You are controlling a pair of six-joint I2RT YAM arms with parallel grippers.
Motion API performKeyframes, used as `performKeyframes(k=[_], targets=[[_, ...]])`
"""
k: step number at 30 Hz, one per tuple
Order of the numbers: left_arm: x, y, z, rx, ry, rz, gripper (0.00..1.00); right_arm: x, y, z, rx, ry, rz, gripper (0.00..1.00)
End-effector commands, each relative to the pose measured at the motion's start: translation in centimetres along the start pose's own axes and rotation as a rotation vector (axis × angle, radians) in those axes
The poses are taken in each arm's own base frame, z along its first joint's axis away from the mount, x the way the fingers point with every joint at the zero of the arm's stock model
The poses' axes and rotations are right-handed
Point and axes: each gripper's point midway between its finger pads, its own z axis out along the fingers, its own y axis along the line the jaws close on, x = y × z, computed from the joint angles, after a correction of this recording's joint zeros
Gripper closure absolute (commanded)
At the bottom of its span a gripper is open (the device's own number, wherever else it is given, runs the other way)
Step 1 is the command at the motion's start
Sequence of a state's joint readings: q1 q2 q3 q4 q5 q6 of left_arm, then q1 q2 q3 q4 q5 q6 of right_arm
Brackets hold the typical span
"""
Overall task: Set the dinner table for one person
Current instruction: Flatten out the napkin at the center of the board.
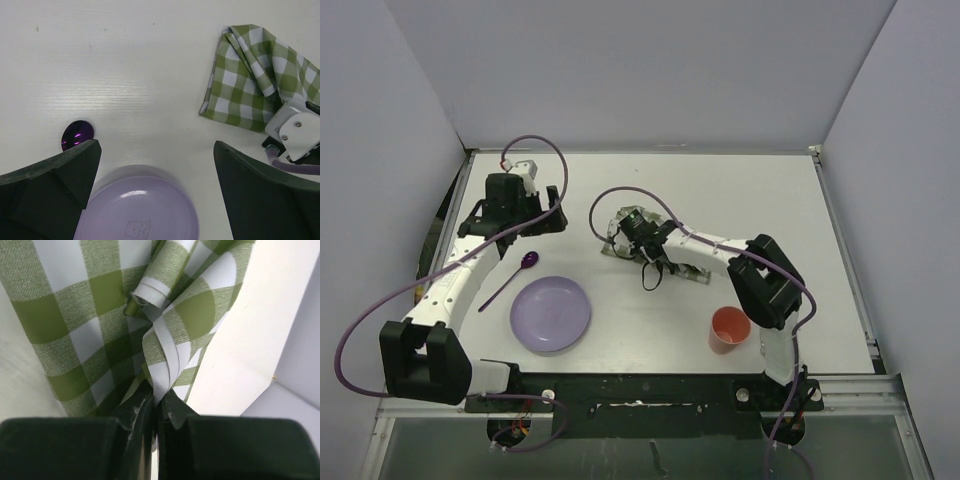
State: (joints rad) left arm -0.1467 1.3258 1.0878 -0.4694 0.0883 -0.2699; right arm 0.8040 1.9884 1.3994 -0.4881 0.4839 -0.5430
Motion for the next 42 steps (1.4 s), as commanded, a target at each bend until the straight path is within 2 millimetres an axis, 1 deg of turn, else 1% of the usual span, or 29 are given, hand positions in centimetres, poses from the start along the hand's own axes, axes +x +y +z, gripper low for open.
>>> performKeyframes(k=[1,4,7,10,12,16,20,22,23,26,30,33,35,39,41,42], targets=[[-1.8,-1.0,0.9,0.057,-0.059,-0.005,0.02,-3.2,-6.8,-1.3,0.186,-0.097,0.021,1.00],[-1.6,-1.2,1.6,0.074,-0.047,-0.006,0.02,-3.2,-9.9,-1.1,0.236,-0.104,0.041,1.00],[-1.2,-1.6,2.2,0.101,-0.025,-0.012,0.02,-1.8,-12.6,0.4,0.272,-0.076,0.070,1.00],[-0.8,-2.0,2.9,0.121,-0.004,-0.015,0.02,-0.1,-14.7,2.4,0.306,-0.053,0.090,1.00],[-0.5,-2.2,3.2,0.131,0.007,-0.014,0.02,0.6,-16.1,3.5,0.320,-0.047,0.102,1.00],[-0.3,-2.7,3.8,0.158,0.024,-0.001,0.02,1.1,-17.1,6.2,0.353,-0.036,0.071,0.99],[-0.4,-3.5,4.1,0.188,0.029,0.009,0.02,0.5,-19.1,7.6,0.501,-0.039,0.020,0.95],[-0.4,-3.9,4.1,0.204,0.025,0.015,0.02,0.3,-20.3,7.8,0.588,-0.019,-0.018,0.91],[-0.4,-4.1,4.1,0.212,0.021,0.021,0.02,0.4,-20.8,8.1,0.624,-0.001,-0.039,0.84],[-0.3,-4.6,3.9,0.228,0.014,0.043,0.02,0.8,-22.2,8.0,0.704,0.024,-0.064,0.65],[-0.5,-5.2,3.6,0.245,0.001,0.078,0.02,3.0,-24.4,7.1,0.718,0.058,-0.011,0.46],[-0.7,-5.8,3.4,0.257,-0.018,0.096,0.02,5.1,-26.1,5.9,0.700,0.078,0.063,0.42],[-0.9,-6.3,3.3,0.265,-0.027,0.099,0.02,6.1,-26.7,5.0,0.680,0.083,0.105,0.40],[-1.5,-7.3,3.0,0.282,-0.038,0.120,0.02,7.9,-26.8,2.8,0.680,0.097,0.153,0.40],[-1.9,-7.5,3.0,0.279,-0.046,0.136,0.02,8.7,-26.3,1.7,0.667,0.098,0.184,0.40],[-2.0,-7.6,2.9,0.277,-0.046,0.139,0.02,9.0,-25.8,1.4,0.649,0.097,0.200,0.40]])
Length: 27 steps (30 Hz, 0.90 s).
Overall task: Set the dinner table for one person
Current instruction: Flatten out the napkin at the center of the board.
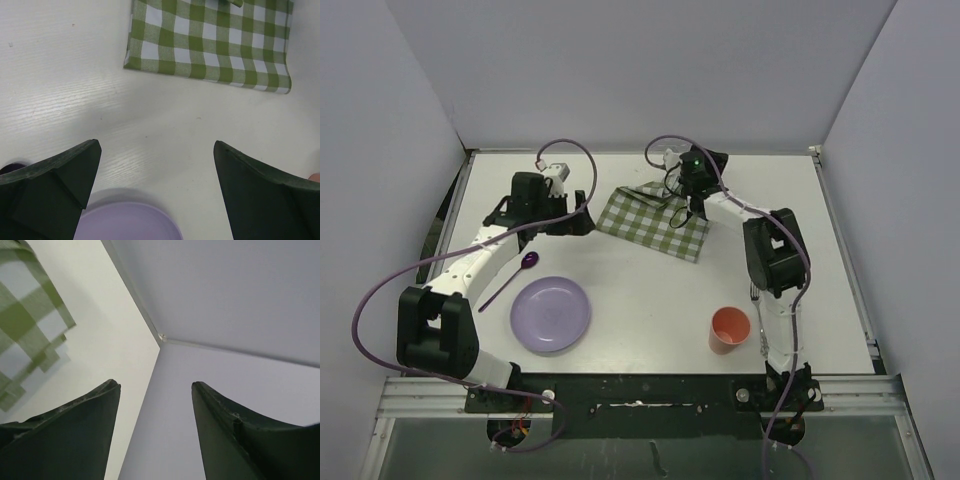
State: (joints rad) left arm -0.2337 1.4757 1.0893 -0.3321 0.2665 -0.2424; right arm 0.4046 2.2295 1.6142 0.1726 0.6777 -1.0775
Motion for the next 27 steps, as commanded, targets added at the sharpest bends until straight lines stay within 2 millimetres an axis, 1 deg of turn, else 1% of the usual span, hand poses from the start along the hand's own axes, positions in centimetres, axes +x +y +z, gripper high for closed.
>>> performKeyframes(k=[1,6,10,14,16,17,19,21,23,24,25,27], targets=[[-4.6,-2.0,-1.1,0.040,-0.124,0.079,0.02,1.0,-5.1,-4.6,0.040,-0.015,0.189,0.40],[-5.5,-2.7,-1.1,0.030,-0.138,0.098,0.02,2.5,-2.6,-6.5,-0.092,0.007,0.274,0.40],[-6.0,-3.4,-0.5,0.018,-0.159,0.105,0.02,3.4,-0.5,-7.8,-0.188,0.022,0.316,0.42],[-6.5,-3.9,0.0,-0.025,-0.196,0.126,0.02,3.5,0.7,-9.9,-0.297,0.001,0.391,0.44],[-7.3,-4.1,-0.3,-0.061,-0.229,0.142,0.02,3.3,1.1,-11.1,-0.353,-0.026,0.418,0.47],[-7.9,-4.2,-0.7,-0.085,-0.251,0.155,0.02,3.2,1.0,-11.7,-0.373,-0.044,0.431,0.49],[-9.7,-4.6,-2.1,-0.139,-0.328,0.211,0.02,2.9,0.5,-12.9,-0.397,-0.079,0.455,0.53],[-11.6,-5.6,-4.1,-0.159,-0.423,0.280,0.02,2.7,-0.5,-13.9,-0.401,-0.106,0.482,0.53],[-13.2,-6.4,-6.0,-0.144,-0.487,0.331,0.02,2.7,-1.9,-14.9,-0.392,-0.131,0.500,0.58],[-13.7,-7.0,-6.6,-0.119,-0.510,0.358,0.02,2.8,-2.6,-15.4,-0.381,-0.141,0.507,0.62],[-14.4,-7.4,-7.1,-0.103,-0.537,0.366,0.02,3.0,-3.8,-15.9,-0.362,-0.153,0.515,0.68],[-15.3,-7.7,-7.6,-0.098,-0.566,0.304,0.02,3.3,-5.5,-16.8,-0.322,-0.169,0.517,0.82]])
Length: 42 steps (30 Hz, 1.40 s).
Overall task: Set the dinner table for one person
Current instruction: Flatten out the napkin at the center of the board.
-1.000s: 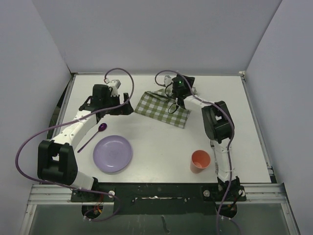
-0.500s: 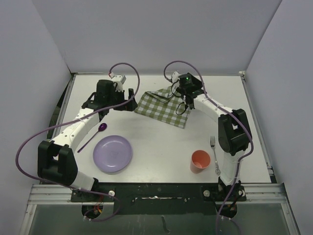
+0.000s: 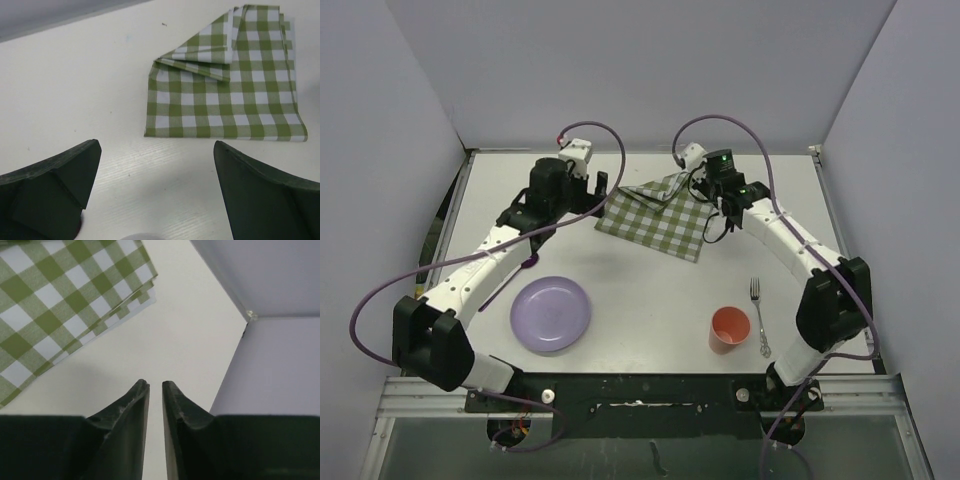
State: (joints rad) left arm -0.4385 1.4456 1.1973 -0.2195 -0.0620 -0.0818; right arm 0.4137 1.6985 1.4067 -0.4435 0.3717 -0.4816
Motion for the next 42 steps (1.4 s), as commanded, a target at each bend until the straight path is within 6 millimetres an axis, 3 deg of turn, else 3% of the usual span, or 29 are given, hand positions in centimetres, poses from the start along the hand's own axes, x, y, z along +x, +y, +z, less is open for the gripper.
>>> performKeyframes(k=[1,4,9,12,14,16,19,22,25,28,31,37,40,42], targets=[[-10.2,0.8,-4.0,-0.046,-0.303,-0.059,0.02,-2.9,-3.6,-4.9,0.072,-0.127,0.058,0.89],[-10.0,-0.1,-3.8,-0.004,-0.284,-0.130,0.02,-3.1,-5.5,-7.0,0.135,-0.145,0.086,1.00],[-8.5,-3.2,-3.1,0.178,-0.265,-0.159,0.02,-3.2,-5.7,-9.6,0.089,-0.168,0.151,1.00],[-8.8,-4.4,-2.5,0.239,-0.255,-0.215,0.02,-3.9,-5.3,-10.6,0.042,-0.195,0.194,1.00],[-8.6,-5.6,-2.1,0.312,-0.252,-0.205,0.02,-4.1,-5.3,-10.6,0.035,-0.207,0.185,0.97],[-7.9,-6.8,-1.3,0.378,-0.246,-0.222,0.02,-3.7,-4.9,-9.7,0.042,-0.197,0.151,0.87],[-5.0,-8.1,1.1,0.381,-0.167,-0.325,0.24,-2.4,-4.1,-8.2,0.056,-0.165,0.120,0.75],[-1.2,-7.6,4.1,0.254,-0.062,-0.424,0.72,-0.8,-3.2,-7.1,0.057,-0.131,0.110,0.74],[1.5,-6.9,6.1,0.134,-0.013,-0.439,0.81,0.1,-2.9,-6.6,0.055,-0.109,0.101,0.74],[2.9,-5.8,7.5,-0.004,-0.023,-0.486,1.00,0.2,-3.3,-6.4,0.064,-0.103,0.113,0.74],[2.9,-6.4,8.7,-0.030,-0.027,-0.503,1.00,0.1,-3.9,-6.5,0.065,-0.102,0.128,0.74],[1.0,-12.2,9.5,0.067,-0.050,-0.458,1.00,0.9,-4.3,-5.9,0.055,-0.080,0.159,0.74],[2.5,-14.4,10.0,0.052,0.020,-0.463,1.00,1.5,-4.1,-5.6,0.035,-0.073,0.178,0.74],[4.7,-14.8,10.4,-0.015,0.088,-0.438,1.00,1.7,-3.8,-5.4,0.016,-0.076,0.193,0.74]])
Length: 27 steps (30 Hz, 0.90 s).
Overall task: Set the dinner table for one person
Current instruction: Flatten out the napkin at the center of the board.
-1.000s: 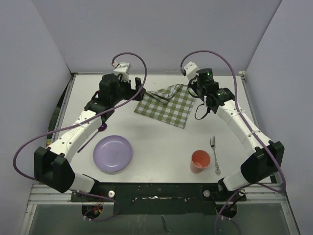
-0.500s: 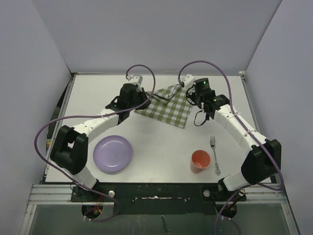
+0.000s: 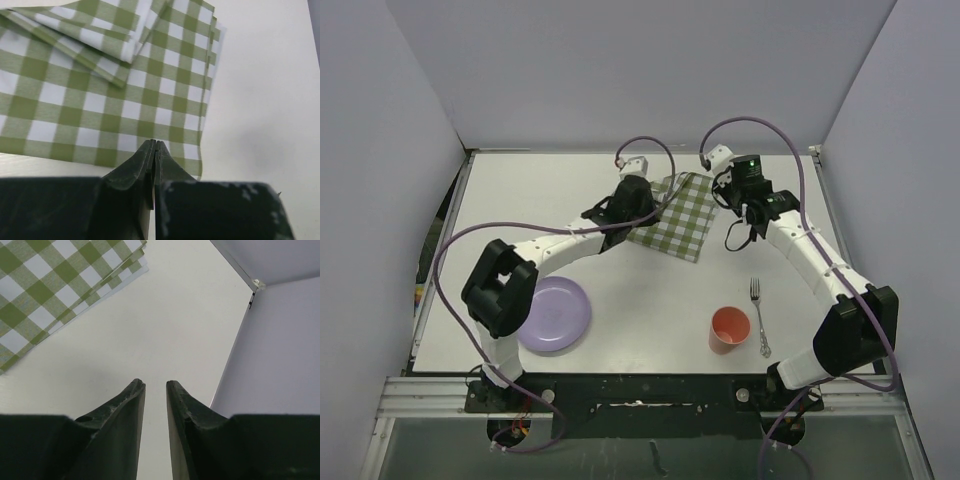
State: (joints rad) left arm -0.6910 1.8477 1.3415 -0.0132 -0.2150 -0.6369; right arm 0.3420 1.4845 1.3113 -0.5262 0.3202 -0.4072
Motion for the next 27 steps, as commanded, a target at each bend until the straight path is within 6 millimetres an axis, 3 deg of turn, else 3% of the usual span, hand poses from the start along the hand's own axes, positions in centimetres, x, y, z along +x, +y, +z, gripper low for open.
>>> performKeyframes(k=[1,5,8,12,18,22,27], targets=[[2.0,-0.6,1.1,-0.126,0.037,0.001,1.00,-1.5,-0.7,-0.2,-0.018,-0.064,0.067,0.74],[5.2,3.7,1.5,-0.339,0.114,-0.008,1.00,-0.6,1.6,0.8,-0.113,-0.067,0.059,0.74],[4.7,5.9,1.4,-0.407,0.084,-0.005,1.00,0.7,2.9,1.8,-0.137,-0.029,0.036,0.74],[3.6,6.7,1.9,-0.409,0.047,-0.012,1.00,1.3,2.1,2.1,-0.099,-0.013,0.033,0.76],[4.5,3.8,4.6,-0.305,0.081,-0.051,1.00,1.3,1.3,2.0,-0.070,-0.017,0.029,0.76],[7.4,1.5,6.6,-0.226,0.199,-0.105,1.00,1.8,1.2,2.1,-0.067,-0.012,0.034,0.76],[10.8,-1.0,6.9,-0.158,0.297,-0.132,1.00,2.6,1.2,2.7,-0.067,0.004,0.042,0.77]])
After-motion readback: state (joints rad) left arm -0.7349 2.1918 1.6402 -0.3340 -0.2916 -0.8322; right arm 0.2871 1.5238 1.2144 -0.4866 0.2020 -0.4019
